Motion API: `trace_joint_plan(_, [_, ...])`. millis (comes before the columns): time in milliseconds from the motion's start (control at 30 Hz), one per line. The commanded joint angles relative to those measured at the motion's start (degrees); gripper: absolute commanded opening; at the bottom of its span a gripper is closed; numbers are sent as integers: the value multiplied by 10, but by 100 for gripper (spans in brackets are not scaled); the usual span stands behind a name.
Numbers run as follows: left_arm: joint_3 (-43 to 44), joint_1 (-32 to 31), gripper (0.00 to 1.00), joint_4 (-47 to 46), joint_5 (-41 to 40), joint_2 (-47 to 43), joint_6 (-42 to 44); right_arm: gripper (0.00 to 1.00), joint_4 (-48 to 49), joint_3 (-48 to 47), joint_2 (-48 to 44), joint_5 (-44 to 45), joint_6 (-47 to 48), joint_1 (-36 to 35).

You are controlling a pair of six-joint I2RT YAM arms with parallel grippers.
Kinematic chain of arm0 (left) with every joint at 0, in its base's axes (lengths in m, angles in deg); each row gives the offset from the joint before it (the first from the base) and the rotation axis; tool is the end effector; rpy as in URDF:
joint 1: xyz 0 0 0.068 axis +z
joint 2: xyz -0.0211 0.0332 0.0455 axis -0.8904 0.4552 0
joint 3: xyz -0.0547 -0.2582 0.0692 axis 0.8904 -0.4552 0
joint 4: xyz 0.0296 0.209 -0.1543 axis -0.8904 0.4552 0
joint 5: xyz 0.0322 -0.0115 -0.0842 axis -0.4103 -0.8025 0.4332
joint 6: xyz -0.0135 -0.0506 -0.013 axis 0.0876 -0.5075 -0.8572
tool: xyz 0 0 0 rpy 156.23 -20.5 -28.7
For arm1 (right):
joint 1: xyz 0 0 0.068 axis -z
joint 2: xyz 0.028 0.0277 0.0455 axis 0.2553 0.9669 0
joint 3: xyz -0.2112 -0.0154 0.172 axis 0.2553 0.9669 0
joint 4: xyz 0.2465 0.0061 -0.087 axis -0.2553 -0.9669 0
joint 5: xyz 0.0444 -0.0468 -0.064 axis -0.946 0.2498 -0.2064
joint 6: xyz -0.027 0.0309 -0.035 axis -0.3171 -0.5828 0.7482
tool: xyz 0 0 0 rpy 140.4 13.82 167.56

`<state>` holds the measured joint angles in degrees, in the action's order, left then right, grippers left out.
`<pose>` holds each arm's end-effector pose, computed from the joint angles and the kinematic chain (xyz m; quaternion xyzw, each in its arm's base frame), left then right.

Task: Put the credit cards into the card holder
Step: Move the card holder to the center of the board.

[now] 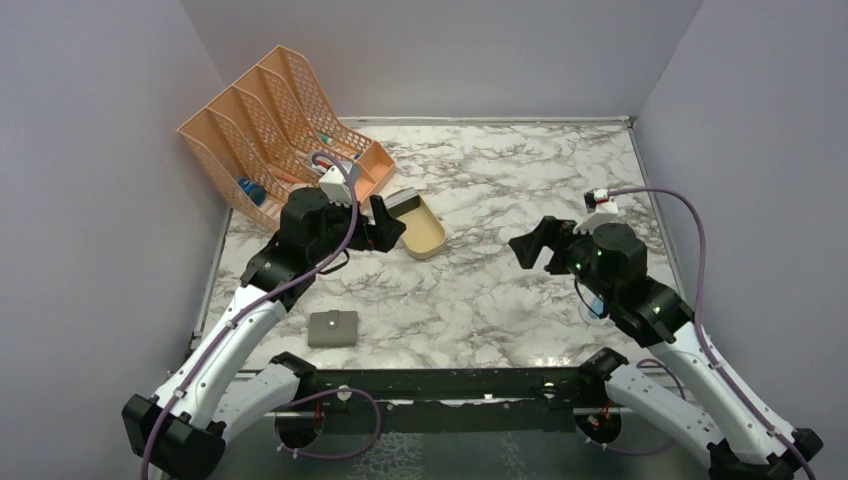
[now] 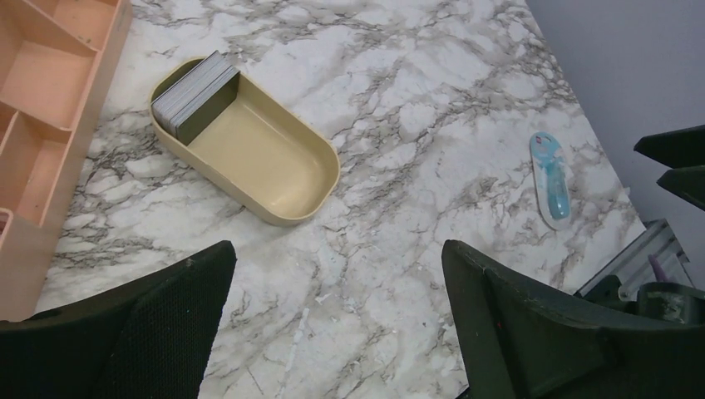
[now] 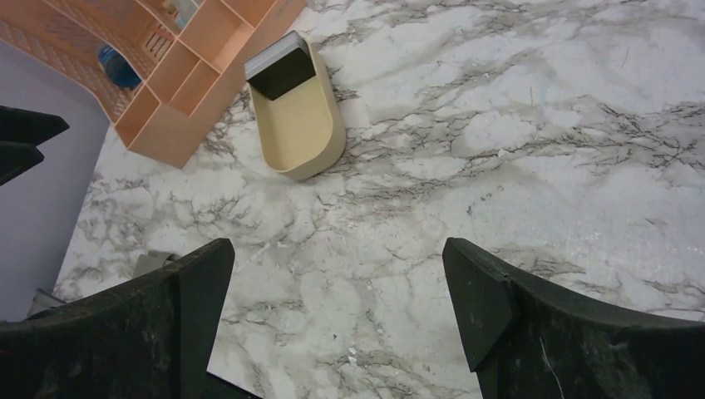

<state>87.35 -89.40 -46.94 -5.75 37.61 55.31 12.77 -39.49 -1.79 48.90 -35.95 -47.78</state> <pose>0.1845 -0.1004 0.3409 0.0754 0.8083 -0.3272 0.4837 0.1283 0.0769 0.3255 0.0415 0.8364 0.2416 0.4902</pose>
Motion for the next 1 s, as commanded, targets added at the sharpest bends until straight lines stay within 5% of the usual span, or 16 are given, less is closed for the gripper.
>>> trace_joint_plan(0, [-16,-2,99,4,-57,-24,0,100,-14,9,-4,-3,-3,2])
trace_joint_plan(367, [-42,-1,99,28,-155,-52,-31,100,6,10,-16,-17,21,2])
trace_joint_plan(600, [-48,-1,99,124,-344,-22,-172,100,9,12,-18,-20,28,2])
trace_joint_plan(967, [-169,-1,99,195,-410,-15,-413,100,11,16,-17,-19,35,2])
